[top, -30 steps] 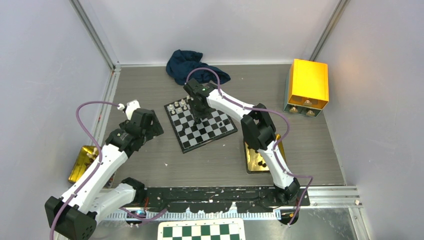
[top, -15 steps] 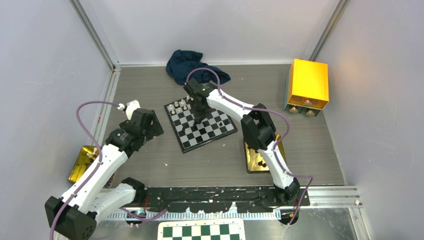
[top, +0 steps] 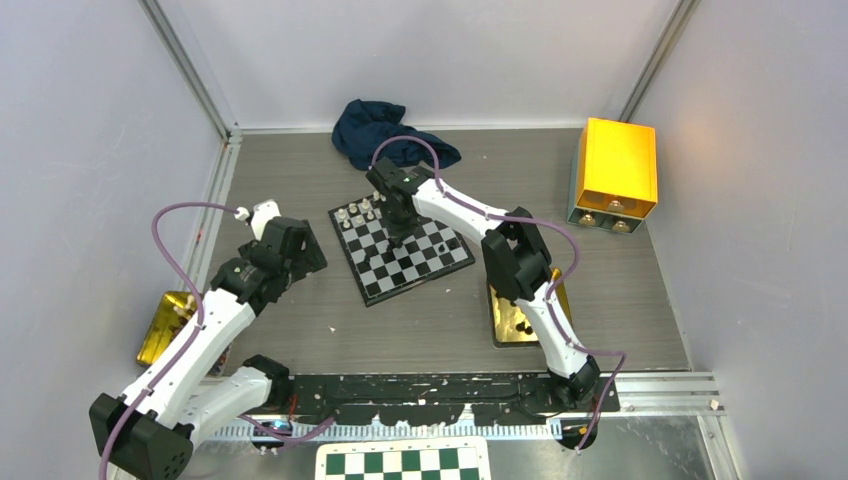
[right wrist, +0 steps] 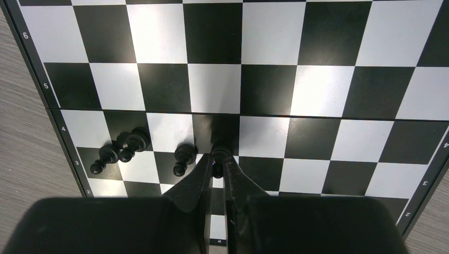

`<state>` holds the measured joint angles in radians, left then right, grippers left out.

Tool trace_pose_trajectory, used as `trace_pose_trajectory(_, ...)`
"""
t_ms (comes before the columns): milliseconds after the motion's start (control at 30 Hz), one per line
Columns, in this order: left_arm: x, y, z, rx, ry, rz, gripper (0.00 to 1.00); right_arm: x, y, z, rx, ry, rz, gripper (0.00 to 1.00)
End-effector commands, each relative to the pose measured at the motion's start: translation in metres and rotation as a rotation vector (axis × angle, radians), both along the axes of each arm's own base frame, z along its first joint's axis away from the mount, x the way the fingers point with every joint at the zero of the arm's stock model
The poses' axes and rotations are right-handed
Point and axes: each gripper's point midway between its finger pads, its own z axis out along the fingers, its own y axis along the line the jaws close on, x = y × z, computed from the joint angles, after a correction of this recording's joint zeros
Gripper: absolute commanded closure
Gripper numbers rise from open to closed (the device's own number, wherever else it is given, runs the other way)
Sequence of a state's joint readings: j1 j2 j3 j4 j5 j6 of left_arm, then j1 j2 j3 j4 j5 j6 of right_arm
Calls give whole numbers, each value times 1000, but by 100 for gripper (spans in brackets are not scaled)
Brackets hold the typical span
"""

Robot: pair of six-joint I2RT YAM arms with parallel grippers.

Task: Set up the chess pieces on the board
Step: Pick up the chess piece from the chessboard.

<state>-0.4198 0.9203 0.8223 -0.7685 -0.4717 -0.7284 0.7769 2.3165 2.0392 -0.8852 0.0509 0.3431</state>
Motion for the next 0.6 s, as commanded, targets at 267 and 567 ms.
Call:
trace_pose_trajectory(267,4,0,11,-10,-47,8,6,0,-9,42,10,-92,-3,98)
trace_pose_trajectory(567,5,-3,12,-23,-45,4,7,-5,-28,49,-16,-104,-27,98)
